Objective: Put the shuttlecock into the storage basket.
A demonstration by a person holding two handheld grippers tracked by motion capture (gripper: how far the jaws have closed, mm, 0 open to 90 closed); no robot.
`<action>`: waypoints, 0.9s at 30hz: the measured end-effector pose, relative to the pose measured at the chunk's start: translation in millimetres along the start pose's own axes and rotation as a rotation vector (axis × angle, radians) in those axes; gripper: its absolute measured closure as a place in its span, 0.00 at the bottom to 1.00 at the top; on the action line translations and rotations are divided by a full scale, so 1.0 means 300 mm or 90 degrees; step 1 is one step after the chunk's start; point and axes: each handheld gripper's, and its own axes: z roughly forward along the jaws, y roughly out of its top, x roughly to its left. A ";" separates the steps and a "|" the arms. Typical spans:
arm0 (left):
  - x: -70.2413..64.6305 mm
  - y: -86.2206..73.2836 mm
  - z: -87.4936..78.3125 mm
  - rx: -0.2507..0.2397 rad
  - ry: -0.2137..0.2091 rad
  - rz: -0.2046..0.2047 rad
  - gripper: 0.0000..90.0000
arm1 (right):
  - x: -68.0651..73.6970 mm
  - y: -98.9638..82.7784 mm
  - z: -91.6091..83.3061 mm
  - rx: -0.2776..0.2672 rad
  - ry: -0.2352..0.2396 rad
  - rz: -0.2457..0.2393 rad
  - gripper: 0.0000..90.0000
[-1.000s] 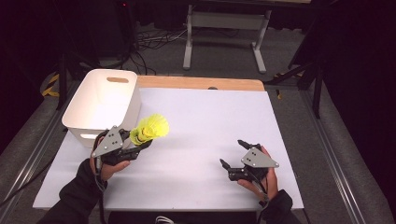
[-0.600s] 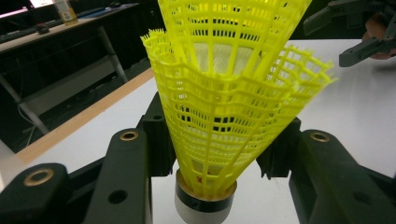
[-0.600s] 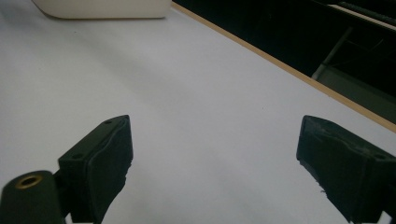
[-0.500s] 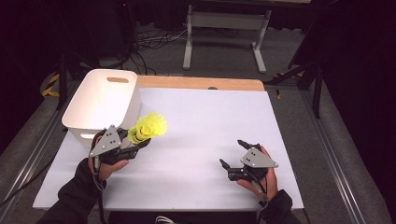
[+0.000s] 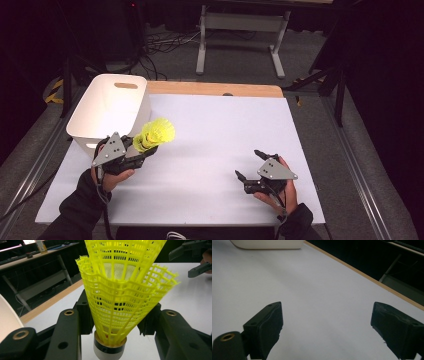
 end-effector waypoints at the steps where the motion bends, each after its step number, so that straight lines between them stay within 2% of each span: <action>1: 0.000 0.000 0.000 0.000 0.000 0.000 0.62 | 0.000 0.000 0.000 0.000 0.000 0.000 0.13; 27: 0.026 0.007 -0.036 -0.019 0.022 -0.014 0.62 | 0.000 0.000 0.001 0.000 -0.002 0.001 0.13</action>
